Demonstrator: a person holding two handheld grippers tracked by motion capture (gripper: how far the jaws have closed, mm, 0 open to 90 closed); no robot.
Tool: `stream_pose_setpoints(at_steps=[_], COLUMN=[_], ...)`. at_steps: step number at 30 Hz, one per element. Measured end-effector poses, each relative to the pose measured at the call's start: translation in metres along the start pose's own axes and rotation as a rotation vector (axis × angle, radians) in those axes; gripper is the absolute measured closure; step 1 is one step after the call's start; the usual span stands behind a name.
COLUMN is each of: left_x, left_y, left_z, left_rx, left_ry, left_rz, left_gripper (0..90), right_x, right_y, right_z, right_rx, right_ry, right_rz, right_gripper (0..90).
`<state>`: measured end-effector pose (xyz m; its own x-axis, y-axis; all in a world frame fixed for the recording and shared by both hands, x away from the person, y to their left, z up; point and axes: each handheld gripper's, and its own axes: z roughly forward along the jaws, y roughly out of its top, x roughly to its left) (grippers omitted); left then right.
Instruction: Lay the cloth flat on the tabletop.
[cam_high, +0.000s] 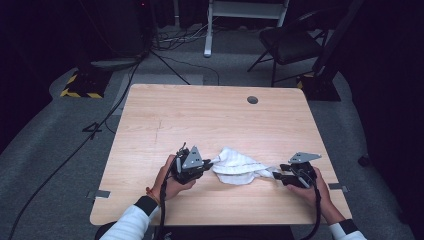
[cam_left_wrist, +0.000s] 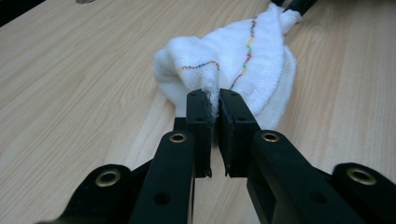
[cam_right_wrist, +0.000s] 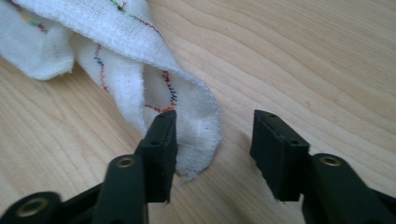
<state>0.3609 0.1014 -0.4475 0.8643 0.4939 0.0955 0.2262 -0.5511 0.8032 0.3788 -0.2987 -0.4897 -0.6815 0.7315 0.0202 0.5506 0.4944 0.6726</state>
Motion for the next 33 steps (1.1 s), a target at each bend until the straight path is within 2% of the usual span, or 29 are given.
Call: stream_pose_setpoints(at_steps=[2, 8, 10, 14, 17, 21, 25, 28, 33], left_x=[0.002, 0.004, 0.005, 0.007, 0.006, 0.005, 0.007, 0.007, 0.002], left_y=[0.000, 0.002, 0.004, 0.009, 0.015, 0.024, 0.030, 0.036, 0.049], left_z=[0.000, -0.002, -0.004, -0.010, -0.017, -0.032, -0.049, -0.062, -0.081], left_rx=[-0.003, -0.021, -0.033, -0.060, -0.087, -0.122, -0.152, -0.183, -0.201], left_ry=[0.008, 0.007, 0.010, 0.009, 0.017, 0.035, 0.048, 0.054, 0.060], left_rz=[-0.006, -0.013, -0.013, -0.019, -0.021, -0.020, -0.041, -0.033, -0.004], left_gripper=[83.3, 83.6, 83.6, 83.6, 83.6, 83.6, 83.7, 83.6, 83.6], right_x=[0.000, 0.000, -0.001, -0.003, -0.001, 0.001, 0.001, 0.005, 0.014], right_y=[0.000, 0.002, 0.003, 0.011, 0.021, 0.034, 0.046, 0.057, 0.076], right_z=[0.000, 0.002, -0.001, -0.015, -0.030, -0.051, -0.074, -0.091, -0.115], right_rx=[0.001, -0.014, -0.031, -0.102, -0.156, -0.217, -0.277, -0.318, -0.363], right_ry=[0.012, 0.067, 0.050, 0.020, -0.013, -0.030, -0.048, -0.058, -0.079], right_rz=[0.001, -0.012, -0.024, -0.028, -0.060, -0.085, -0.099, -0.125, -0.173], right_gripper=[59.4, 85.4, 86.6, 87.2, 87.4, 87.5, 87.6, 87.6, 87.6])
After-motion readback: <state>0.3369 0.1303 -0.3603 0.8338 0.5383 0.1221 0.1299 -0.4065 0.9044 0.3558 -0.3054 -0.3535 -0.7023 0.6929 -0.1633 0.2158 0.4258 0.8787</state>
